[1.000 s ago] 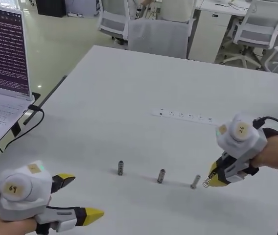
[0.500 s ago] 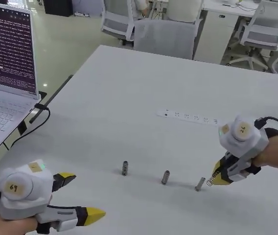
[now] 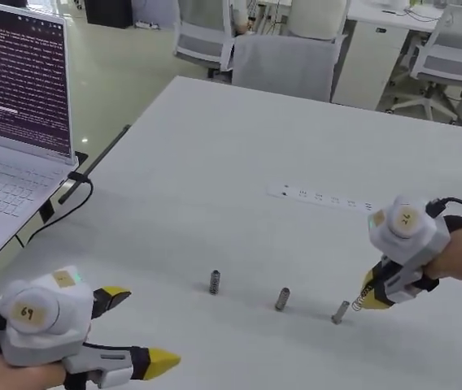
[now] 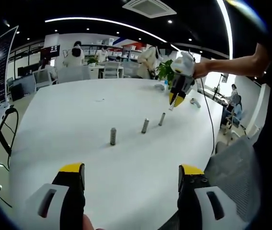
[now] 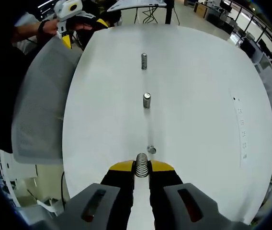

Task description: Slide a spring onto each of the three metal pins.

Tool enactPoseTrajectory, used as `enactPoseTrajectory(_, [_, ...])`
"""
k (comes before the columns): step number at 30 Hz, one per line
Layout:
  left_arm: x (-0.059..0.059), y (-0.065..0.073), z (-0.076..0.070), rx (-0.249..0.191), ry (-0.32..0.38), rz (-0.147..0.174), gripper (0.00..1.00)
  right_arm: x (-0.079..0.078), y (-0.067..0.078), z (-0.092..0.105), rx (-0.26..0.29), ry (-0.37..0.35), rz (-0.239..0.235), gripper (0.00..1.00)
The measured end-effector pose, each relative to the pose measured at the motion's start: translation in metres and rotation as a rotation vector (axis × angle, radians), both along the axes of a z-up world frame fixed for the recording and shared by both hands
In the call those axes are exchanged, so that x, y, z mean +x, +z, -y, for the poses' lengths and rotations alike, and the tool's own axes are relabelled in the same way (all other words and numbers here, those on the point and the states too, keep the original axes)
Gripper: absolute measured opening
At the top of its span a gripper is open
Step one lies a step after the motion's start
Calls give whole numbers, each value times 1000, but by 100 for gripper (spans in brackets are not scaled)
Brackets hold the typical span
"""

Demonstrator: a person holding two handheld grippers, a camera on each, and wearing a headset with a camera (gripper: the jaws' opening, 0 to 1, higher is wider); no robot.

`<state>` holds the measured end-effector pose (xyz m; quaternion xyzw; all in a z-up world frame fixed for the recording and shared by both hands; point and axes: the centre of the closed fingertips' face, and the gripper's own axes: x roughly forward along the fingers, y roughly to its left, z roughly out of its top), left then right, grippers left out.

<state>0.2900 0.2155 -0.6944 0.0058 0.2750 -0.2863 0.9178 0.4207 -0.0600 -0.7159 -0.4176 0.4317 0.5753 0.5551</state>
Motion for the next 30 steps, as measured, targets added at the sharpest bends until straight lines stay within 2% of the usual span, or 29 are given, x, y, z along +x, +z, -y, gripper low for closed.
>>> enactPoseTrajectory(30, [-3,-2,-8,-11,33,-21,75,16,-17,-8,-32,29,1,8])
